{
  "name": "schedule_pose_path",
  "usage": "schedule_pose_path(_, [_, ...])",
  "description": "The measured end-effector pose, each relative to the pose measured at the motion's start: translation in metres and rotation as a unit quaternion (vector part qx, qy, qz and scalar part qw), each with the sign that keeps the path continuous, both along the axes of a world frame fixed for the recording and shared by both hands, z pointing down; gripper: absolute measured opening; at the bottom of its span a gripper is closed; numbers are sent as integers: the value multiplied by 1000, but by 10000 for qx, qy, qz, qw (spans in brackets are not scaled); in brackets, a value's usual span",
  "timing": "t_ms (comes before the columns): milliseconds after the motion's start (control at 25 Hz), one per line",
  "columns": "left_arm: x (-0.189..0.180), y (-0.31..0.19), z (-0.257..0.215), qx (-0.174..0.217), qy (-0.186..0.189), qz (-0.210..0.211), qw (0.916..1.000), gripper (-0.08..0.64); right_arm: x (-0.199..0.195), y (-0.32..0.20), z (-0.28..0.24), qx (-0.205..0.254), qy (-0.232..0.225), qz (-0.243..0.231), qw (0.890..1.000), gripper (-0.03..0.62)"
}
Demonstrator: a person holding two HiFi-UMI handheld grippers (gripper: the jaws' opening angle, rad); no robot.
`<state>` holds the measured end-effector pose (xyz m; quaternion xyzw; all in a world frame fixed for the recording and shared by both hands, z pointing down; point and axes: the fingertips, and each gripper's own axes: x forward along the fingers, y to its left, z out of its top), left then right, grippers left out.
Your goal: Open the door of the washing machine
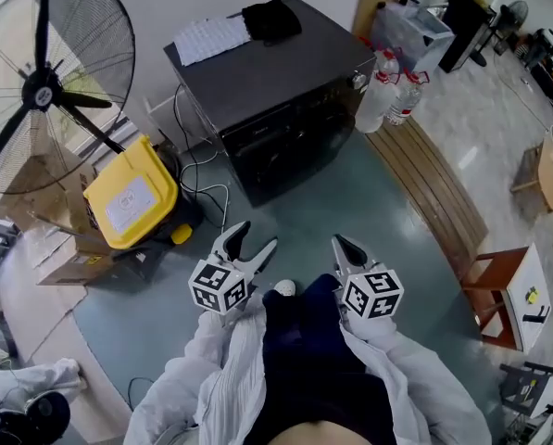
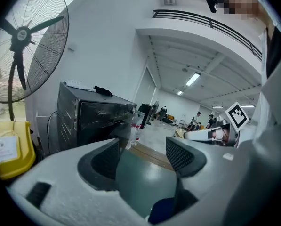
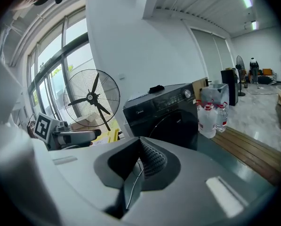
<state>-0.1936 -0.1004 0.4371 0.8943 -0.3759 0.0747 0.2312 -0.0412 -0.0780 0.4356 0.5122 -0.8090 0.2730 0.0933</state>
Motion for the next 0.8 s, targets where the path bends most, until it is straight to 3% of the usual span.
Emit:
schedule_pose_path(240, [-4, -22, 37, -168, -217, -147, 9995, 298, 7, -35, 25, -235, 146, -138, 9995, 11])
schedule_pose_path(480, [-11, -78, 81, -294, -381, -347, 9982, 298, 11, -100, 49, -255, 243, -250, 9991, 11])
schedule_pose_path(800, [15, -150, 140, -580, -580, -537, 9952, 298, 13, -164, 94, -538, 233, -650, 9962, 11])
